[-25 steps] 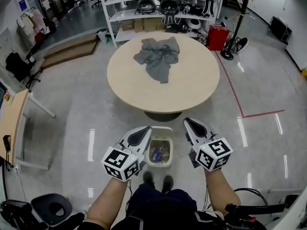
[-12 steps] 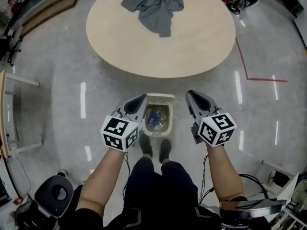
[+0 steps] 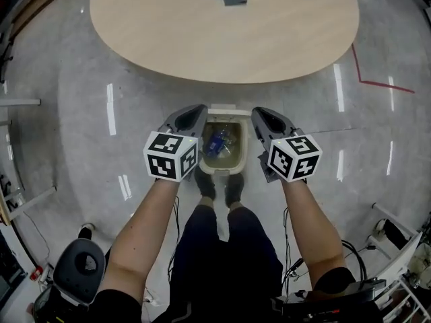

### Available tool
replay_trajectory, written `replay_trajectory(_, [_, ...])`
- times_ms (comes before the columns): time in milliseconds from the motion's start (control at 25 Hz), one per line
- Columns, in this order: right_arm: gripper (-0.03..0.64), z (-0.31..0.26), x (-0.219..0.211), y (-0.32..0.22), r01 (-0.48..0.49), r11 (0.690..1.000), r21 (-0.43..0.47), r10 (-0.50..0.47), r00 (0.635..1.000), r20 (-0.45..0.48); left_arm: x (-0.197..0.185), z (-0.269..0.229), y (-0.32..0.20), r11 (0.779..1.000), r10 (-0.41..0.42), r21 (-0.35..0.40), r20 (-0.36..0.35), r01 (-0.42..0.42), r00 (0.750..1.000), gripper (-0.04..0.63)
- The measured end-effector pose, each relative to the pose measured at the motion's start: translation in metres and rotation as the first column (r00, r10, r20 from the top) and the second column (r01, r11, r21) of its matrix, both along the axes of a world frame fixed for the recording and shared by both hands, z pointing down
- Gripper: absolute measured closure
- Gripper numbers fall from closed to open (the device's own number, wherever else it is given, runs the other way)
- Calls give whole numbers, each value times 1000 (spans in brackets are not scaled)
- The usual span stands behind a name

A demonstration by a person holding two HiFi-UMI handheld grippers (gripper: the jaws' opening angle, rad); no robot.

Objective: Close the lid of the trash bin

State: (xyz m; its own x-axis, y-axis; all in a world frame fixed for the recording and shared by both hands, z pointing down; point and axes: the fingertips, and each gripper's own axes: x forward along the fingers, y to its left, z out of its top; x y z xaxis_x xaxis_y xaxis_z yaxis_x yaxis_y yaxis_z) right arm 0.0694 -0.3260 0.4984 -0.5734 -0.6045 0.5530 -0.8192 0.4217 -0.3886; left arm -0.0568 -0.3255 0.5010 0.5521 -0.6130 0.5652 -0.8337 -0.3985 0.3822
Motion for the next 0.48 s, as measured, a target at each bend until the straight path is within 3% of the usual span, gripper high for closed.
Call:
replay_trajectory(320, [606, 72, -14, -13, 1, 997, -75, -6, 998, -68, 13, 64, -16, 993, 89, -78, 45, -86, 995, 595])
replay_trajectory(480, [606, 90, -17, -16, -18, 994, -109, 11, 998, -64, 15, 80, -24, 990, 97, -107, 28, -94, 995, 595])
